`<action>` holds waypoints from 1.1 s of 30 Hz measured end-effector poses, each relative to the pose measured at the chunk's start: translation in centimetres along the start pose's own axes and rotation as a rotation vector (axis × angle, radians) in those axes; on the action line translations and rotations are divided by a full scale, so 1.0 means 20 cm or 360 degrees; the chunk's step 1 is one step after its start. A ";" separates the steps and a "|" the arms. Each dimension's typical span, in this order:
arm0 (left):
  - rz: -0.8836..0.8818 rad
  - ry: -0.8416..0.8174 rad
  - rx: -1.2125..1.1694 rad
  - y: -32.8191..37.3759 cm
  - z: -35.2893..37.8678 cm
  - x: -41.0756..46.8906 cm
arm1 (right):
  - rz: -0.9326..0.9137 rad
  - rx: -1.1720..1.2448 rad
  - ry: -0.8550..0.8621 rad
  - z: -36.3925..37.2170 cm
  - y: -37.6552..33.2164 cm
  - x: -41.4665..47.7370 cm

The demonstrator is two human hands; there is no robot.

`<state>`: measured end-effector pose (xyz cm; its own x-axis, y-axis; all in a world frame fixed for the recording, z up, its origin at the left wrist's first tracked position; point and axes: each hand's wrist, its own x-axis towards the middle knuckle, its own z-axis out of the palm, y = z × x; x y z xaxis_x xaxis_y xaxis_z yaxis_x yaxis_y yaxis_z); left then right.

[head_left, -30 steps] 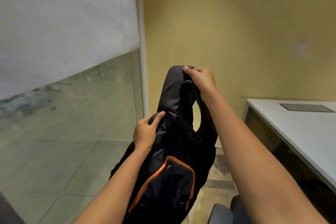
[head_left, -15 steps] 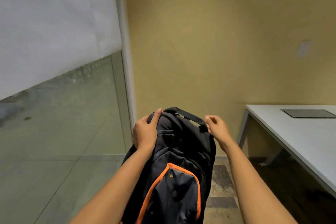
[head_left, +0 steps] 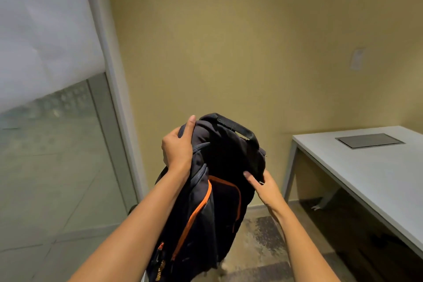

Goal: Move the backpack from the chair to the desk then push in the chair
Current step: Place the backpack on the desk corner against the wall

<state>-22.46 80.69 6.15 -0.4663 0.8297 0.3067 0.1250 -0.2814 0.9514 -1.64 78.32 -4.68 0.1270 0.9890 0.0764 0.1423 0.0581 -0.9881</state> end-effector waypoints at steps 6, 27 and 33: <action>0.0091 -0.0007 0.0022 -0.08 0.28 0.32 | -0.0066 0.0011 0.0264 -0.03 -0.05 0.42; 0.0123 -0.0281 0.0085 -0.33 1.47 1.19 | -0.0373 -0.0157 0.1114 -0.52 -0.23 1.55; 0.0222 -0.0557 -0.0138 -0.59 1.84 1.30 | -0.0428 -0.0131 0.1272 -0.71 -0.30 1.90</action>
<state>-3.83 123.26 3.93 -0.1213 0.8906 0.4383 0.0846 -0.4307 0.8985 16.26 113.58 5.94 0.7301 0.5471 0.4093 0.3341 0.2367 -0.9123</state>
